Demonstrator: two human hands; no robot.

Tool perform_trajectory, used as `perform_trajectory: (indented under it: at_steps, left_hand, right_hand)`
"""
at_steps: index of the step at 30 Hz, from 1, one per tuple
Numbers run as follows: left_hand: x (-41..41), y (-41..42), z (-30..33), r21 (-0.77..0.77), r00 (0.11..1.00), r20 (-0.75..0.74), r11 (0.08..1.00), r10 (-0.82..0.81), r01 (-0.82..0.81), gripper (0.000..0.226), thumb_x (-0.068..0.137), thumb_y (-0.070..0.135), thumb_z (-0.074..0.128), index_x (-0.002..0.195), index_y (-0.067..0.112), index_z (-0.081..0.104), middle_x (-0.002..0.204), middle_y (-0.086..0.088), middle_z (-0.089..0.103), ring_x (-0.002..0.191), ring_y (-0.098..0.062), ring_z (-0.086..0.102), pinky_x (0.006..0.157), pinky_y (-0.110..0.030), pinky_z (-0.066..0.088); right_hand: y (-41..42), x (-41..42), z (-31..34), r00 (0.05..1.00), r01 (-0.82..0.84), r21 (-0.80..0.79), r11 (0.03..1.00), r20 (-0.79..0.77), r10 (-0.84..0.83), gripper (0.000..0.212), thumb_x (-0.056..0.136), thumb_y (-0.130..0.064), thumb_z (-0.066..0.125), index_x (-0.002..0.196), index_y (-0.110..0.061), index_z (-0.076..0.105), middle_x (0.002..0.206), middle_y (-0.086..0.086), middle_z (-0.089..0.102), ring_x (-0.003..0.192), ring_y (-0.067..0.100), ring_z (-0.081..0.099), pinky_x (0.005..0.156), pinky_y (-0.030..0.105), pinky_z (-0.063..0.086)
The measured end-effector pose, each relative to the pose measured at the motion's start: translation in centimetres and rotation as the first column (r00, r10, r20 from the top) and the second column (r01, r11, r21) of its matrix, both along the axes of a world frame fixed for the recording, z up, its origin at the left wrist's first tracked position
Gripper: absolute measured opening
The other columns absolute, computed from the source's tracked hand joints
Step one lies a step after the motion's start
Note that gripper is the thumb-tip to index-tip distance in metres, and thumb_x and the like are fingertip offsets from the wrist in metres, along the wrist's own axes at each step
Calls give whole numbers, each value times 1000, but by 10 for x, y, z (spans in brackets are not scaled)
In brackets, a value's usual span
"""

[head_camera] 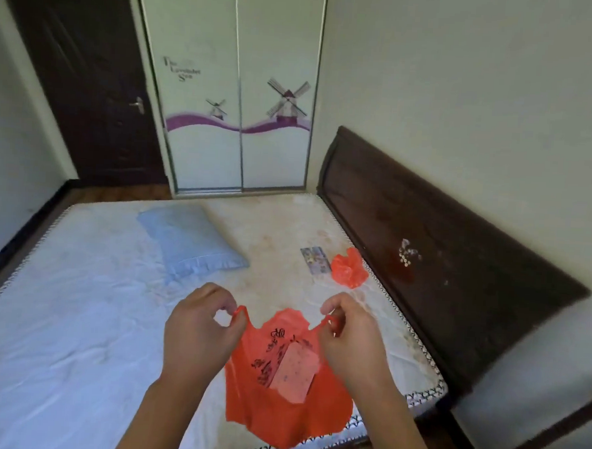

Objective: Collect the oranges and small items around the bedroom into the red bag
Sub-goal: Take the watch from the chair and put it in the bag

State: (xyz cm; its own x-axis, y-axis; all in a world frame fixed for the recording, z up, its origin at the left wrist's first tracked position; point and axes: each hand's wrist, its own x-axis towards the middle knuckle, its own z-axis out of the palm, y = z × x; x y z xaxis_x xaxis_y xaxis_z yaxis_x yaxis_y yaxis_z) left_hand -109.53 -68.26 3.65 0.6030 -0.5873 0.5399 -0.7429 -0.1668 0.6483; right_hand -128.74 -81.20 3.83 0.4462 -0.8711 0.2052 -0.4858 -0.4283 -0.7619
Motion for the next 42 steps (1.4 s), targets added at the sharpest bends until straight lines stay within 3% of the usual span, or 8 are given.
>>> perform_trajectory:
  at_steps: [4, 7, 11, 25, 29, 33, 37, 42]
  left_hand:
    - [39, 46, 1, -28, 995, -37, 995, 98, -99, 25, 76, 17, 78, 66, 29, 59, 80, 14, 63, 80, -9, 64, 66, -34, 53]
    - [77, 91, 5, -37, 980, -84, 982, 182, -185, 34, 74, 5, 83, 66, 29, 60, 81, 12, 65, 81, -9, 65, 69, -34, 53]
    - [135, 156, 8, -54, 952, -131, 957, 277, -286, 34, 73, 3, 82, 66, 28, 61, 83, 12, 67, 83, -9, 66, 70, -33, 53]
    - [288, 362, -1, -132, 841, -199, 837, 503, -532, 35, 73, -2, 81, 66, 26, 60, 78, 9, 67, 84, -11, 66, 77, -27, 48]
    - [310, 411, -10, -126, 750, -275, 751, 601, -648, 34, 75, 0, 80, 66, 27, 61, 79, 9, 67, 84, -12, 66, 79, -32, 52]
    - [327, 453, -19, -84, 640, -307, 650, 704, -755, 33, 75, 2, 81, 67, 27, 61, 83, 11, 69, 82, -8, 66, 73, -23, 48]
    - [338, 483, -23, -33, 520, -376, 550, 767, -835, 28, 78, 7, 78, 73, 29, 62, 82, 10, 68, 54, -12, 65, 61, -27, 55]
    - [344, 517, -12, -3, 358, -273, 372, 893, -928, 28, 75, 5, 80, 66, 26, 63, 83, 12, 68, 75, -7, 65, 66, -31, 52]
  right_hand:
    - [19, 47, 1, 998, -46, -192, 980, -56, 36, 31, 81, 0, 61, 93, -28, 65, 72, -14, 55, 65, 7, 54, 57, 21, 41]
    - [37, 86, 3, 996, -61, -346, 936, -81, 35, 26, 82, -1, 65, 96, -22, 71, 87, -9, 62, 75, 16, 60, 67, 35, 52]
    - [76, 151, 9, 995, -87, -433, 897, -82, 57, 23, 86, -3, 68, 100, -19, 76, 90, -5, 64, 75, 19, 63, 70, 37, 55]
    - [245, 381, 9, 910, -365, -433, 824, 20, 413, 27, 79, 1, 71, 91, -23, 75, 74, -17, 49, 69, 8, 55, 62, 24, 47]
    - [275, 427, 6, 861, -457, -421, 783, 13, 509, 29, 77, 0, 73, 87, -27, 71, 73, -14, 49, 69, 9, 54, 62, 30, 49]
    - [299, 471, 0, 797, -545, -405, 734, 21, 604, 29, 76, 2, 75, 85, -25, 71, 72, -11, 50, 68, 11, 55, 64, 29, 48]
    - [329, 522, -7, 701, -651, -377, 659, 34, 712, 29, 76, 3, 72, 85, -24, 70, 73, -9, 51, 68, 13, 55, 63, 37, 52]
    - [369, 582, -12, 533, -788, -342, 512, 39, 845, 30, 76, 3, 74, 87, -25, 72, 72, -12, 51, 67, 11, 56, 61, 33, 53]
